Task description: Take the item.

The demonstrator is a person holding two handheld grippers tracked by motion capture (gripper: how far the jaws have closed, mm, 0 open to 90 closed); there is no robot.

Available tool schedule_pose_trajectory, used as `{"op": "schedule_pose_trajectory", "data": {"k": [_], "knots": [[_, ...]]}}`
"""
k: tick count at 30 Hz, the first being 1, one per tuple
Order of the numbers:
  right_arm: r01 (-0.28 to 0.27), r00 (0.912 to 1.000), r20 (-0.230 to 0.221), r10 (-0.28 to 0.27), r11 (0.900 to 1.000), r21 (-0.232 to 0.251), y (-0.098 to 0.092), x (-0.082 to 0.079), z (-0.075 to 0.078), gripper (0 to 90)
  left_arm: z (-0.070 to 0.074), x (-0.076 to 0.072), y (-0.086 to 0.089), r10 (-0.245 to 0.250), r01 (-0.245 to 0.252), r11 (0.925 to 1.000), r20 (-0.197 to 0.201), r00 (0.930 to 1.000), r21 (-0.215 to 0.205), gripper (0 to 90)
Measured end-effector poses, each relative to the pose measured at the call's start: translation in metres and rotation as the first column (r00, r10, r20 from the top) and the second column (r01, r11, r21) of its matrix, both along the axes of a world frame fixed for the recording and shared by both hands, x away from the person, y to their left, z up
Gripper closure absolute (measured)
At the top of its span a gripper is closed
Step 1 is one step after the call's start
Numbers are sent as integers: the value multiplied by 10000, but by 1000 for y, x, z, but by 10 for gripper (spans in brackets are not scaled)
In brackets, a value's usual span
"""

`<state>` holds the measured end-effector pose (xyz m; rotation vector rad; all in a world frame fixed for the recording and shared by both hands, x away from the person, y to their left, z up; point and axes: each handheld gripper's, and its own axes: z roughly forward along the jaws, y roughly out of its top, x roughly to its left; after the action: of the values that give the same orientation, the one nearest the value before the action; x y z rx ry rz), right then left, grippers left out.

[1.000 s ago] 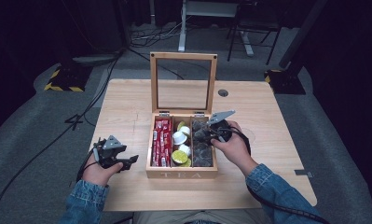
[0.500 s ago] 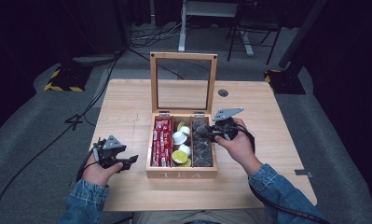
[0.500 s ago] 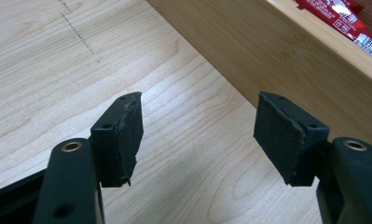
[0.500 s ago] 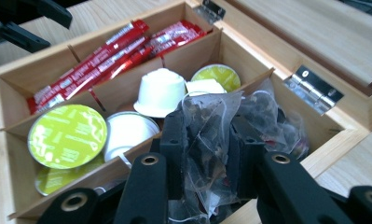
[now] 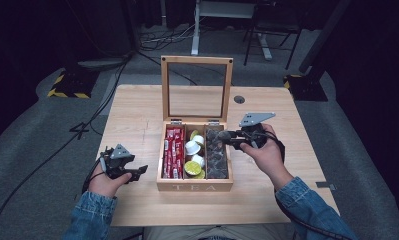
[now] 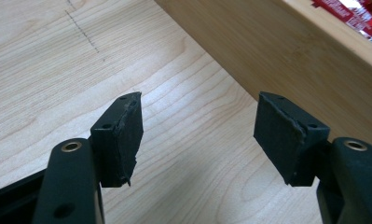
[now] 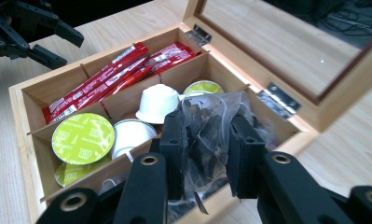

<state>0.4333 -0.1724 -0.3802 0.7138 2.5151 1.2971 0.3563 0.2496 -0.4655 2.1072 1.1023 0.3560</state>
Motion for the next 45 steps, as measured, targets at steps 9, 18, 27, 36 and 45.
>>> {"op": "schedule_pose_trajectory", "data": {"k": [9,18,27,36,45], "knots": [[650,9976,224,-651,9979,83,-34,-7,14,711,1,6,1,180,-178,9997,-162,9997,147,330],[1270,9913,309,-1278,9915,268,-65,-8,22,709,-1,5,2,264,-261,9996,-269,9993,105,329],[1887,9813,376,-1890,9820,102,-90,-7,25,707,-3,4,4,336,-331,9994,-373,9987,134,325],[2399,9706,250,-2395,9707,-130,-109,-4,23,707,-4,5,3,309,-306,9995,-355,9989,93,322],[2619,9649,-103,-2625,9642,-415,-116,0,13,706,-4,5,3,298,-296,9995,-367,9989,63,322]]}}
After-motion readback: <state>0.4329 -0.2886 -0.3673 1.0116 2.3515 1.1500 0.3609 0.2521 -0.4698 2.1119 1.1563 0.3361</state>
